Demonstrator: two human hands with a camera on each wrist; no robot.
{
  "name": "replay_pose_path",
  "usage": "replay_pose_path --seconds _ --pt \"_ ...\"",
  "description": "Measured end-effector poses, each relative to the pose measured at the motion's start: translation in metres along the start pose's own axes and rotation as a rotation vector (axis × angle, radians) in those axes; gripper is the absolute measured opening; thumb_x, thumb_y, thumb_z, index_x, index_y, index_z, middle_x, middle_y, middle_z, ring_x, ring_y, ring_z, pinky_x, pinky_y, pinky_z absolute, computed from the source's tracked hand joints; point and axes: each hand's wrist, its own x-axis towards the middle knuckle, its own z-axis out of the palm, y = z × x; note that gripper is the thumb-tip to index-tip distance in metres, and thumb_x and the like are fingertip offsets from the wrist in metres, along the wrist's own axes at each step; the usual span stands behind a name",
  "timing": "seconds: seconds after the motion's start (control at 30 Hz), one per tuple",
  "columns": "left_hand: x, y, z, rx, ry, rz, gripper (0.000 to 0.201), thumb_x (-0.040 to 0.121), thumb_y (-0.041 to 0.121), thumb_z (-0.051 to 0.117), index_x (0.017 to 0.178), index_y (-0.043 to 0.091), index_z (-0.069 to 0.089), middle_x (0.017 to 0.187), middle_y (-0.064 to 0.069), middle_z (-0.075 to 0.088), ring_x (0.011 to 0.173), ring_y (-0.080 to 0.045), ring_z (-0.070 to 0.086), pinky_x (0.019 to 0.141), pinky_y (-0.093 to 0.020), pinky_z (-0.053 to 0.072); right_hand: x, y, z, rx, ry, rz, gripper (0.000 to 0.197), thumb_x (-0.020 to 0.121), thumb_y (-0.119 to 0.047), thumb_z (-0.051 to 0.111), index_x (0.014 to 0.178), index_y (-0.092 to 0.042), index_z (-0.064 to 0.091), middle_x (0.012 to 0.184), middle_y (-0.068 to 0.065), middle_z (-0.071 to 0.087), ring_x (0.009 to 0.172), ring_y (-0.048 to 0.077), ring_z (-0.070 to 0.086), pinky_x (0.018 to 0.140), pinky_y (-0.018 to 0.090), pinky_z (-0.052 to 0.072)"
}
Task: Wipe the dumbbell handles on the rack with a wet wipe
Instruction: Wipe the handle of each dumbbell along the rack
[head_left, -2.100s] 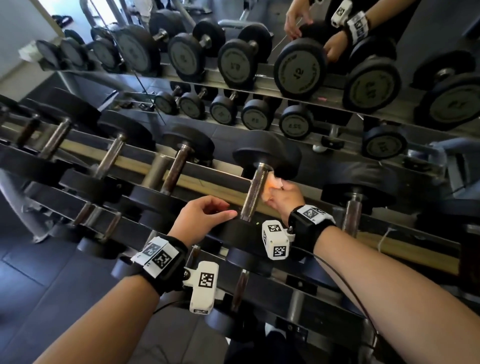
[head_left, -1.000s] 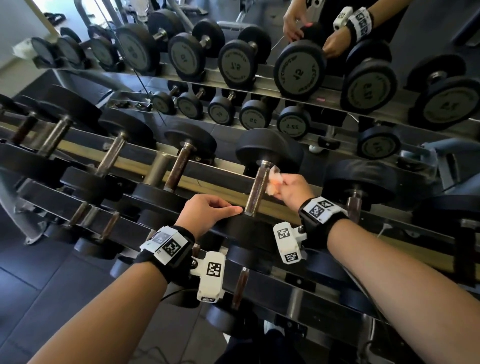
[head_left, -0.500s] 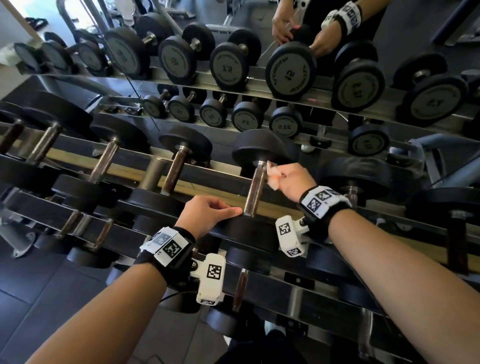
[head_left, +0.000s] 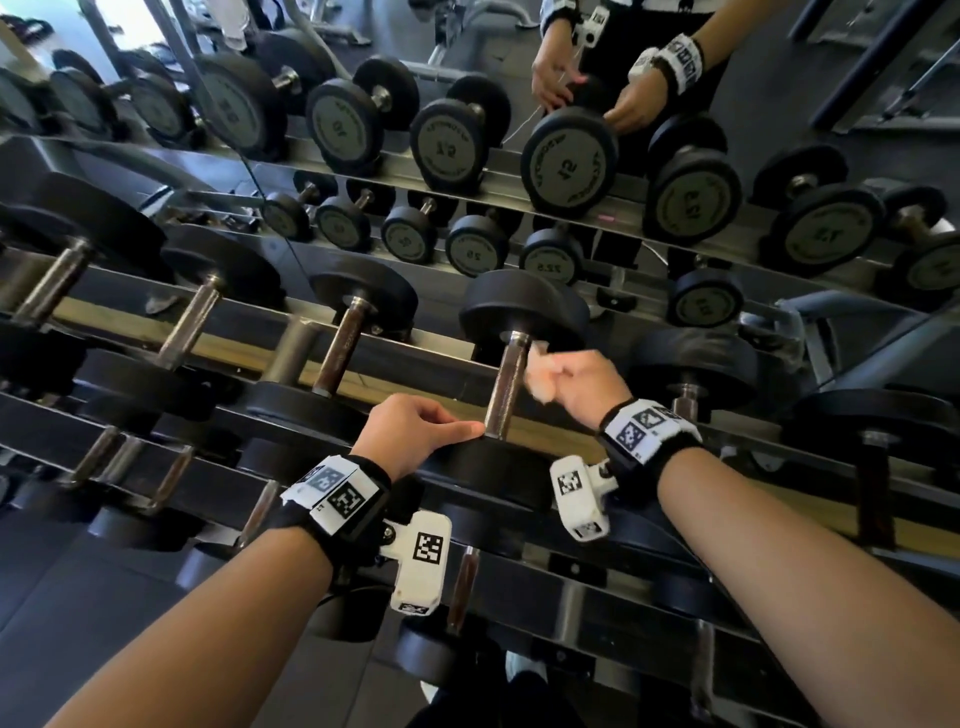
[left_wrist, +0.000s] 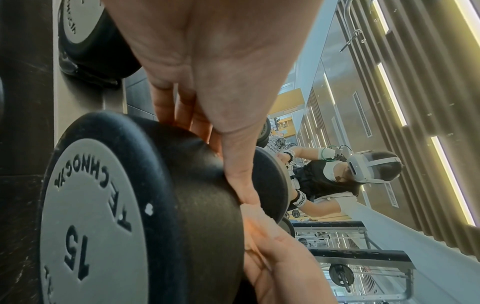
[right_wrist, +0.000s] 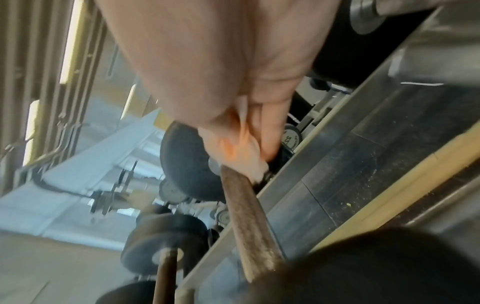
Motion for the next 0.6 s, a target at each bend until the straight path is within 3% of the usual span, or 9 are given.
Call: replay_pose_path --seconds 0.07,0.13,0.23,0.3,0.37,0.43,0.47,0.53,0.6 --pt "0.0 0.0 0.0 0.003 -0.003 -0.002 0.032 0.065 0.055 0.082 0.071 0.024 0.074 0.071 0.013 0.073 0.072 -0.003 0.068 0.063 -0.017 0.046 0.007 -0.003 0.013 0.028 0.064 0.013 0.024 0.098 -0.022 0.06 0.076 -0.026 0.071 0.081 0.002 0.065 0.08 0.019 0.061 0.072 0.017 0.047" --pt "0.001 0.0 -0.001 0.009 0.0 0.001 0.034 0.064 0.056 0.083 0.07 0.024 0.074 0.07 0.013 0.073 0.073 -0.003 0.068 0.063 -0.018 0.046 0.004 -0.006 0.028 -0.001 -0.005 0.005 0.023 0.101 -0.018 0.054 0.091 -0.019 0.074 0.083 0.002 0.064 0.082 0.018 0.06 0.081 0.024 0.046" --pt "0.002 0.001 -0.002 0.036 -0.002 0.011 0.037 0.064 0.059 0.082 0.07 0.024 0.074 0.071 0.011 0.073 0.076 -0.005 0.067 0.065 -0.02 0.047 -0.005 -0.007 0.037 0.186 -0.042 -0.003 0.027 0.102 -0.013 0.052 0.083 -0.016 0.071 0.059 -0.022 0.058 0.061 -0.008 0.054 0.067 0.01 0.038" --pt "0.003 0.001 -0.003 0.046 -0.019 0.014 0.037 0.064 0.059 0.081 0.072 0.023 0.074 0.074 0.009 0.073 0.078 -0.007 0.068 0.067 -0.023 0.05 -0.007 -0.003 0.037 0.267 -0.096 0.04 0.022 0.101 -0.007 0.053 0.094 -0.016 0.072 0.057 -0.021 0.057 0.057 -0.006 0.052 0.062 0.01 0.039" --pt "0.003 0.003 -0.005 0.06 -0.036 0.022 0.037 0.066 0.057 0.081 0.073 0.022 0.073 0.075 0.007 0.073 0.079 -0.009 0.068 0.071 -0.026 0.054 -0.009 -0.003 0.036 0.433 -0.196 0.162 0.02 0.098 -0.001 0.053 0.109 -0.004 0.069 0.068 -0.01 0.056 0.058 0.001 0.046 0.058 0.014 0.037" --pt "0.004 0.004 -0.007 0.077 -0.053 0.027 0.036 0.067 0.057 0.08 0.075 0.022 0.073 0.077 0.006 0.073 0.079 -0.01 0.068 0.075 -0.029 0.057 -0.013 -0.006 0.034 0.514 -0.27 0.247 0.014 0.098 -0.003 0.054 0.1 -0.002 0.069 0.068 -0.01 0.06 0.056 -0.001 0.051 0.056 0.012 0.04" --pt "0.004 0.005 -0.007 0.086 -0.059 0.027 0.036 0.068 0.056 0.08 0.076 0.022 0.073 0.077 0.006 0.073 0.079 -0.011 0.069 0.075 -0.03 0.057 -0.015 -0.004 0.033 0.37 -0.283 0.226 0.016 0.099 -0.007 0.055 0.1 -0.005 0.071 0.069 -0.011 0.062 0.059 -0.003 0.054 0.06 0.011 0.044" --pt "0.003 0.006 -0.007 0.095 -0.057 0.029 0.036 0.068 0.057 0.079 0.076 0.022 0.074 0.077 0.006 0.073 0.079 -0.01 0.068 0.073 -0.029 0.057 -0.02 0.002 0.031 0.002 -0.296 0.078 0.022 0.1 -0.022 0.058 0.108 -0.012 0.076 0.084 -0.011 0.066 0.078 0.0 0.059 0.081 0.017 0.048" --pt "0.001 0.007 -0.006 0.096 -0.05 0.027 0.035 0.068 0.058 0.079 0.075 0.024 0.074 0.076 0.007 0.073 0.078 -0.009 0.068 0.068 -0.026 0.054 -0.024 0.004 0.03 -0.095 -0.32 0.063 0.026 0.098 -0.032 0.059 0.112 -0.016 0.076 0.102 -0.007 0.071 0.098 0.009 0.063 0.098 0.025 0.046"
